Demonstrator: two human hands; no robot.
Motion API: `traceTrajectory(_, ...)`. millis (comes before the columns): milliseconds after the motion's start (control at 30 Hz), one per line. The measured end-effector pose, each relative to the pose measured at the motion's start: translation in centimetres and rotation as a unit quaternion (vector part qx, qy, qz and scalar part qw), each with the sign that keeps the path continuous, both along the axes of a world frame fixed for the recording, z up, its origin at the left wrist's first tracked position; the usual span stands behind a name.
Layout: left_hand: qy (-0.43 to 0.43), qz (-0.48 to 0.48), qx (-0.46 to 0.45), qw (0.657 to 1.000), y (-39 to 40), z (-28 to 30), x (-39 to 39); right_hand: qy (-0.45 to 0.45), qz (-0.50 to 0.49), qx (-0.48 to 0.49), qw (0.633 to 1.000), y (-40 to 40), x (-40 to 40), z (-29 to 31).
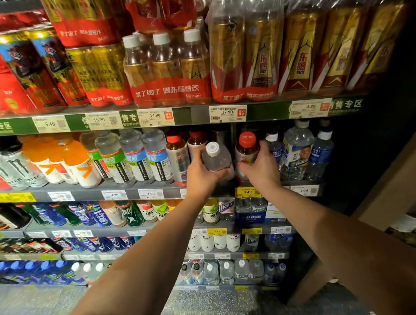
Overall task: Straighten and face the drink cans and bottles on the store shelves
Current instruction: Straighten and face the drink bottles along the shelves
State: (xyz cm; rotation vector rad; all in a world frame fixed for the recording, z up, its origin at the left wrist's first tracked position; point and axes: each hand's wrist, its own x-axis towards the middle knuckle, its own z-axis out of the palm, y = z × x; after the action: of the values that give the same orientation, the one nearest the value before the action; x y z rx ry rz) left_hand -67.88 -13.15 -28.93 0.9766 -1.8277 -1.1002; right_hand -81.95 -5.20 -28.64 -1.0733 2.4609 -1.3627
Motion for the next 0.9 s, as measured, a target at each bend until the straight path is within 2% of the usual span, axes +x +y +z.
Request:
traceTrajectory(200,0.110,0.089,0.045,0.989,0.6,-0.2,2.0,-0.012,0.001,0.003,1.000,-0.3,-0.3,-0.1)
traceTrajectory(333,0.133,0.149,0.073,0.977,0.2,0.2,3.5,-0.021,0.034,0.013,0.999,-1.2,0.3,0.4)
traceTrajectory(533,0.148,0.136,0.076,0.977,0.1,0.8,5.5,-0.038,0.104,0.045,0.993,-4.0,1.7,1.5)
traceTrajectory(767,0.109,0.113,0.065,0.986,0.5,1.1,6.4,-0.036,0.098,0.048,0.993,-4.8,2.0,0.6)
traceTrajectory(900,0.100,0.094,0.057,0.989,1.6,0.8,5.3,-0.111,0.119,0.052,0.985,-4.2,1.1,0.4)
